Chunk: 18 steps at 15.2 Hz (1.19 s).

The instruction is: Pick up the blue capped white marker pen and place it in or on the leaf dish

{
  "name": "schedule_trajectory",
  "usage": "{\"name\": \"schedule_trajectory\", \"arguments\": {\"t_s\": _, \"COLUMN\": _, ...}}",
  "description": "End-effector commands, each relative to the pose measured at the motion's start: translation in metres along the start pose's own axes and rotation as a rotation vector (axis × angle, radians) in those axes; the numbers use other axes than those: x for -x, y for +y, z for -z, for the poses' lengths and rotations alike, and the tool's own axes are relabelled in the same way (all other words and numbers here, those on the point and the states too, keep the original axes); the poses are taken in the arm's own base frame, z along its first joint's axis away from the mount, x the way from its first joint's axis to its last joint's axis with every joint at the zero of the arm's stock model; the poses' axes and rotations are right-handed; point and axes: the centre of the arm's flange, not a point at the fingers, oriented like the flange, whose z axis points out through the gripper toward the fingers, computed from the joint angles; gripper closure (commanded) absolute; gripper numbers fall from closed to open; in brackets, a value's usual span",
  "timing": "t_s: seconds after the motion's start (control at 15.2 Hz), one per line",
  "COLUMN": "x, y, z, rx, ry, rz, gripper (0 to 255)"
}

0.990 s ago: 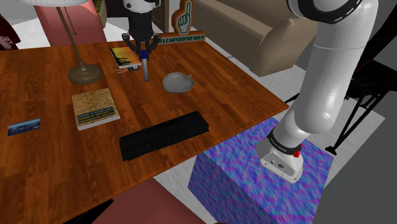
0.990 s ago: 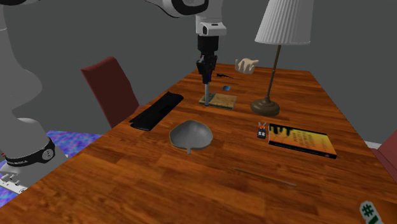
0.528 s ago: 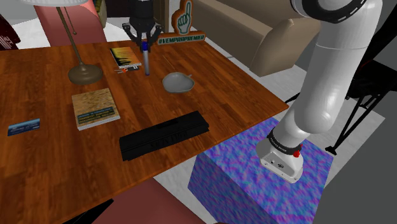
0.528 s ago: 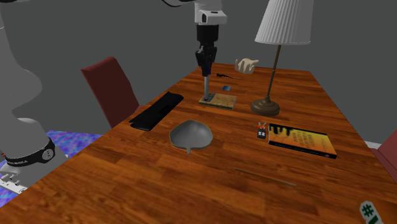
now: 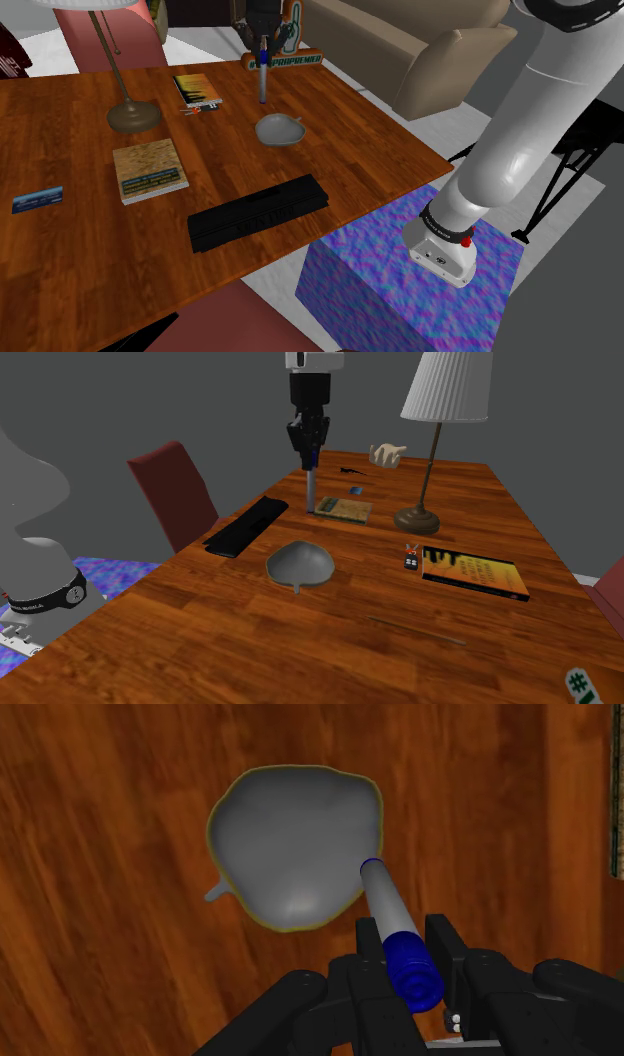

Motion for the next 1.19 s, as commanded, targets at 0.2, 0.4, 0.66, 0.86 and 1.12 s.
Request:
{"name": "schedule_trajectory", "arguments": {"t_s": 0.2, "x": -0.006, "y": 0.067, "z": 0.021, "rx": 0.0, "ry": 0.0, "rz": 0.001, "gripper": 255}}
{"name": "schedule_trajectory", "arguments": {"t_s": 0.4, "x": -0.006, "y": 0.067, "z": 0.006, "rx": 0.0, "ry": 0.0, "rz": 0.001, "gripper": 255}}
{"name": "schedule_trajectory", "arguments": {"t_s": 0.66, "x": -0.006, "y": 0.067, "z": -0.016, "rx": 0.0, "ry": 0.0, "rz": 0.001, "gripper": 255}}
{"name": "schedule_trajectory", "arguments": {"t_s": 0.86, "x": -0.006, "y": 0.067, "z": -0.031, "rx": 0.0, "ry": 0.0, "rz": 0.001, "gripper": 255}}
{"name": "schedule_trajectory", "arguments": {"t_s": 1.12, "x": -0.006, "y": 0.067, "z": -0.052, "rx": 0.0, "ry": 0.0, "rz": 0.001, "gripper": 255}}
